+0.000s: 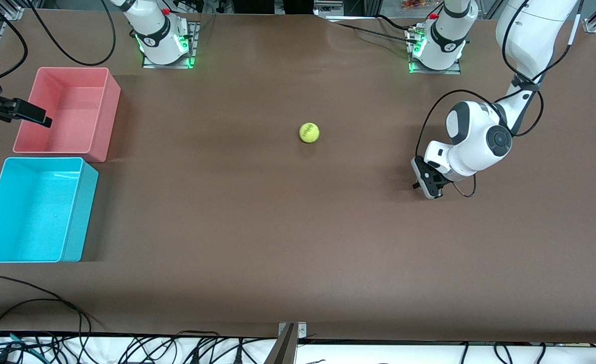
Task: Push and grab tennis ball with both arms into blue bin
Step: 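Push the tennis ball with the left gripper toward the right gripper, then reach the right gripper to the ball while the left gripper draws back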
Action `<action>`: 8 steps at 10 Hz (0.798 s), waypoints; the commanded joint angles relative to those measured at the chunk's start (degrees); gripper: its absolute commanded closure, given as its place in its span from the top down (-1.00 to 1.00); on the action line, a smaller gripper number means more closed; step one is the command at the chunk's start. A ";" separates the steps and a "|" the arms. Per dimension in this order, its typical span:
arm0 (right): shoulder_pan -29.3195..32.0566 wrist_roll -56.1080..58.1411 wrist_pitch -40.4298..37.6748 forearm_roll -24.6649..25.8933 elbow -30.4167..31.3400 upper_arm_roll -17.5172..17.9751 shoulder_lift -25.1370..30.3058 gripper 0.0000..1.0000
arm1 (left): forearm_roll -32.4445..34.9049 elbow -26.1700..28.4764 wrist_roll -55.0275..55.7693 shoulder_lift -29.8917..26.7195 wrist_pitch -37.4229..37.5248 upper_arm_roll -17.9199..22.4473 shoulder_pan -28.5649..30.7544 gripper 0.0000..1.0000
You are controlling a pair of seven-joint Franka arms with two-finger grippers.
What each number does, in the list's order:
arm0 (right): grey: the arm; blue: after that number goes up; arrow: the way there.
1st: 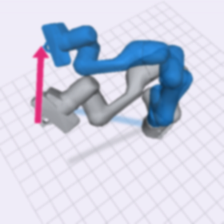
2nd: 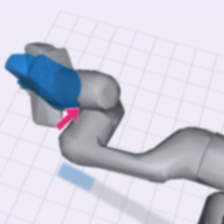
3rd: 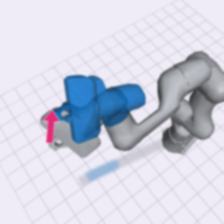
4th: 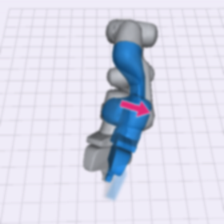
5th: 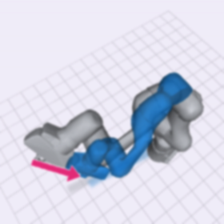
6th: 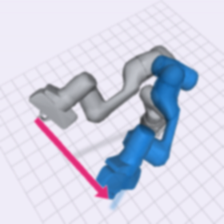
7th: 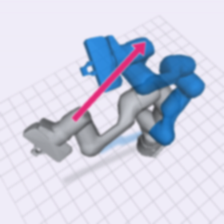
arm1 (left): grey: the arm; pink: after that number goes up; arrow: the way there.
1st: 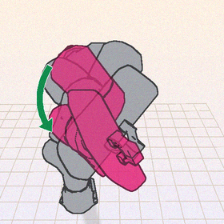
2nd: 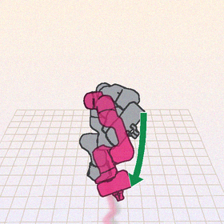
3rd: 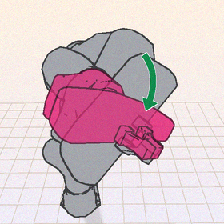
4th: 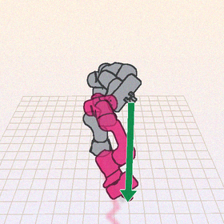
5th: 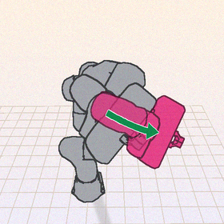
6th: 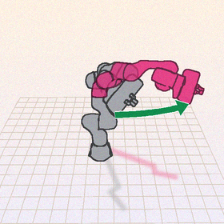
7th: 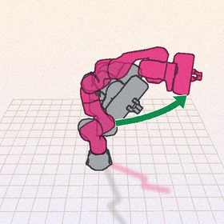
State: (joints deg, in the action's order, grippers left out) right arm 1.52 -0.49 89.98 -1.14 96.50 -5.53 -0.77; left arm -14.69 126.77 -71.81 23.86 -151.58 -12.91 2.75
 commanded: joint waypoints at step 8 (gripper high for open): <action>0.06 0.93 9.69 -1.23 24.78 5.41 8.77 1.00 | 0.71 0.41 -0.43 -2.76 5.13 1.57 4.01 -0.12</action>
State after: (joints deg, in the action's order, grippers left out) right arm 1.41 -0.06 97.88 -1.29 115.97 -4.18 5.47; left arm -14.68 126.85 -71.87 23.74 -149.93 -12.06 5.05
